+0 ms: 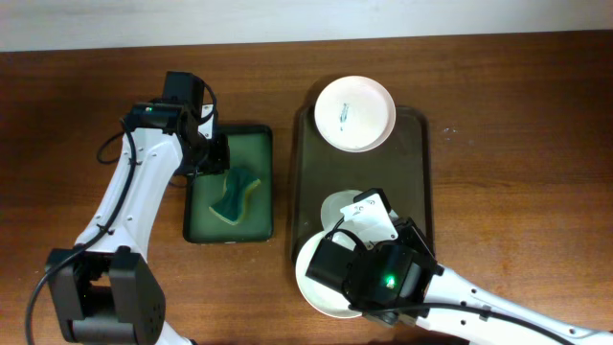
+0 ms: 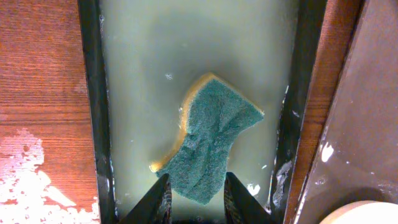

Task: Clean dirty plates on tray and stack at the side
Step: 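Carry the plate right and set it on the table with the right gripper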

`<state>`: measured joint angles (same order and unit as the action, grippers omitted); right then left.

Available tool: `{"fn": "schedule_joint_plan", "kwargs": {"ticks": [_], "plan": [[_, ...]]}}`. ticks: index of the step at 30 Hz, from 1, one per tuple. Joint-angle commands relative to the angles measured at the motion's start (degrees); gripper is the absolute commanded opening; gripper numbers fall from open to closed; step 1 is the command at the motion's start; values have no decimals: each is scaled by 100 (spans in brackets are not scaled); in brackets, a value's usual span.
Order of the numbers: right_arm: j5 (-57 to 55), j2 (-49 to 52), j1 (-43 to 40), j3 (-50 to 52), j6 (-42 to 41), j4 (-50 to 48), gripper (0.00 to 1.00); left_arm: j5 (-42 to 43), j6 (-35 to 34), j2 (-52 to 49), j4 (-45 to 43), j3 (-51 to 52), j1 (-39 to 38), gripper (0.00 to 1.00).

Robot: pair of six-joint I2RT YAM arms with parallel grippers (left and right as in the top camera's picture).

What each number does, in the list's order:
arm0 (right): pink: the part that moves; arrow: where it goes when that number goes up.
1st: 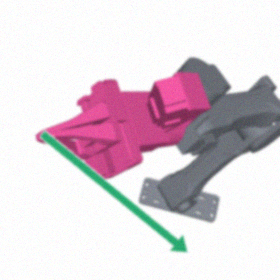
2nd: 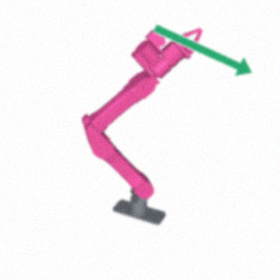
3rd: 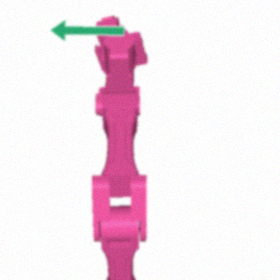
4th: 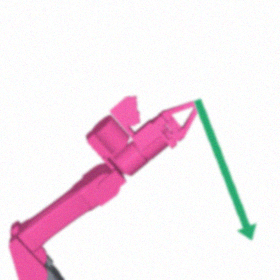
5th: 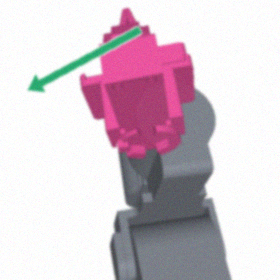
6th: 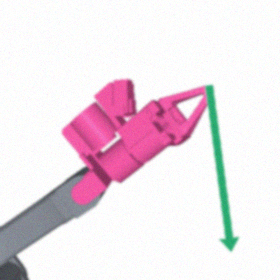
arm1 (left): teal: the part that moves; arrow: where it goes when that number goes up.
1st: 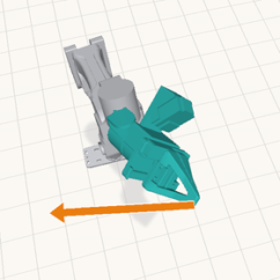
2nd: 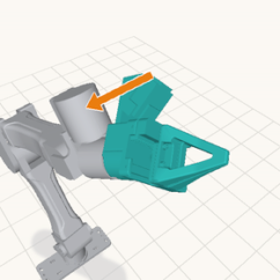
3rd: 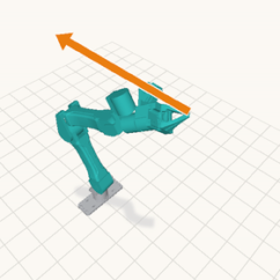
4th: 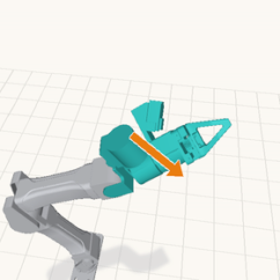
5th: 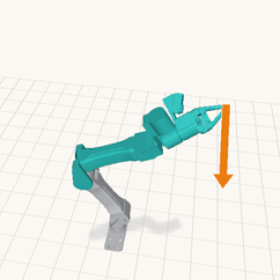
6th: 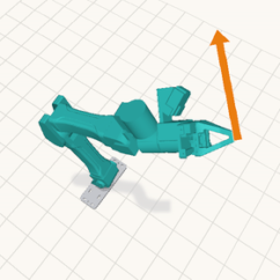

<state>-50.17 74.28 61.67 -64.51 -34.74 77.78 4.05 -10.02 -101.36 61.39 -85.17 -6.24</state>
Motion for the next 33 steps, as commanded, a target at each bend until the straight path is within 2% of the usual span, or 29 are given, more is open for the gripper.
{"fn": "schedule_joint_plan", "kwargs": {"ticks": [1, 24, 26, 28, 29, 30, 31, 32, 33], "plan": [[-634, -96, 68, -46, -136, 9, 4, -42, 72, 68, -11, 63, 2, 29], [-715, -96, 57, -46, -138, 4, 4, -42, 72, 68, -33, 63, 2, 32], [-824, -96, -52, -44, -463, -15, 4, -42, 70, 68, -37, 63, 2, 32], [-732, -96, -800, -46, -1047, -87, 4, -42, 70, 68, -70, 63, 2, 33], [-411, -96, -1379, -109, -994, -219, 4, -42, 70, 68, -76, 63, 2, 33], [197, -96, -2076, -236, -560, -402, 4, -42, 70, 68, -76, 63, 2, 34], [1091, -96, -2863, -398, 264, -708, 4, -42, 70, 68, -76, 63, 2, 34], [2197, -96, -3696, -531, 1222, -1073, 4, -42, 70, 68, -76, 63, 2, 34], [3801, -90, -5010, -608, 1915, -1545, 4, -42, 70, 68, -79, 63, 2, 34]]}}
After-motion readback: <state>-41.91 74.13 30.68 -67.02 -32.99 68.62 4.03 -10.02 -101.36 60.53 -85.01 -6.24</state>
